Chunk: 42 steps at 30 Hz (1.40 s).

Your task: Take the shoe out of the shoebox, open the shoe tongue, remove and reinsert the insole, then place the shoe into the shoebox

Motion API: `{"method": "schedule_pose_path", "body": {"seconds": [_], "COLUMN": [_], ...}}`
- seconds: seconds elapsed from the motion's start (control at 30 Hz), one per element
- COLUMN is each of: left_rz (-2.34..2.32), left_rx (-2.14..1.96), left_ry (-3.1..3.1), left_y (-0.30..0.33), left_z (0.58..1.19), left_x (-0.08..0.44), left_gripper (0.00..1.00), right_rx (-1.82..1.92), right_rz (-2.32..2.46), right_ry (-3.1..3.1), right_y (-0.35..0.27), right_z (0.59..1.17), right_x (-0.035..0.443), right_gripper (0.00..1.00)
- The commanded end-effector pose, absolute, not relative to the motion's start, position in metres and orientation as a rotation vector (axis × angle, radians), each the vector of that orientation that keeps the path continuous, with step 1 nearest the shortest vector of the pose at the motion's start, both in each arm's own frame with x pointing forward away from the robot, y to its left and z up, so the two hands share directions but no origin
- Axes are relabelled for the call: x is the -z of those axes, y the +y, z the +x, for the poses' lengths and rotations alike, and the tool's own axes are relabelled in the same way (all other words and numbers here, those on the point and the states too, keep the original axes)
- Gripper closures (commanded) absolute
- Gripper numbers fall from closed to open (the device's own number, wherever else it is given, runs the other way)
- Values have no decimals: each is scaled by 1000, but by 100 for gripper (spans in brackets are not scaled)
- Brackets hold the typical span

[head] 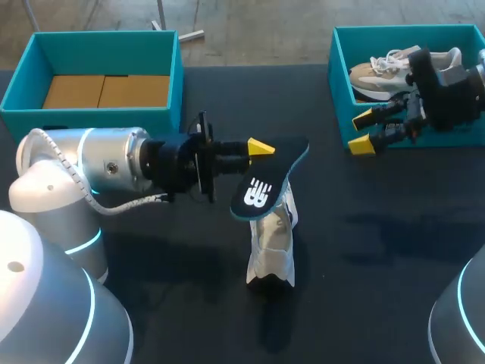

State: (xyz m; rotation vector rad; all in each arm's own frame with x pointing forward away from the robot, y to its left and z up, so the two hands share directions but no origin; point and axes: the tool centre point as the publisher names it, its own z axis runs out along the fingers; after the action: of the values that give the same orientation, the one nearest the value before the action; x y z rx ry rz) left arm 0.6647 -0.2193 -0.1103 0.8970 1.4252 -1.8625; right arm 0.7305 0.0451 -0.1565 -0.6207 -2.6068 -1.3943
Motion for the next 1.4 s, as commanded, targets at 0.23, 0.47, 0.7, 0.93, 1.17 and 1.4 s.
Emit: {"method": "schedule_pose_path", "body": {"seconds": [0.23, 0.47, 0.7, 0.93, 1.17, 1.4], "left_rz": [858, 851, 850, 850, 850, 838], "left_rx": [1942, 2012, 2002, 2002, 2002, 2071], "left_ry": [1447, 1482, 1522, 1522, 1522, 1572], "left_y": [-217, -219, -219, -219, -219, -222], "left_z": [652, 645, 637, 637, 637, 630], "left_x": [111, 110, 112, 112, 112, 119], "left_gripper": [100, 100, 100, 100, 100, 100], "right_rx": [1236, 1125, 1082, 1082, 1023, 1044], "right_rz": [-622, -669, -731, -731, -683, -318], "right_ry": [-2819, -2910, -2940, -2940, -2988, -3095], "right_y": [50, 39, 36, 36, 35, 28], "right_z": [710, 700, 699, 699, 698, 695], "right_x": [166, 180, 185, 185, 188, 197], "right_gripper": [0, 0, 0, 0, 0, 0]}}
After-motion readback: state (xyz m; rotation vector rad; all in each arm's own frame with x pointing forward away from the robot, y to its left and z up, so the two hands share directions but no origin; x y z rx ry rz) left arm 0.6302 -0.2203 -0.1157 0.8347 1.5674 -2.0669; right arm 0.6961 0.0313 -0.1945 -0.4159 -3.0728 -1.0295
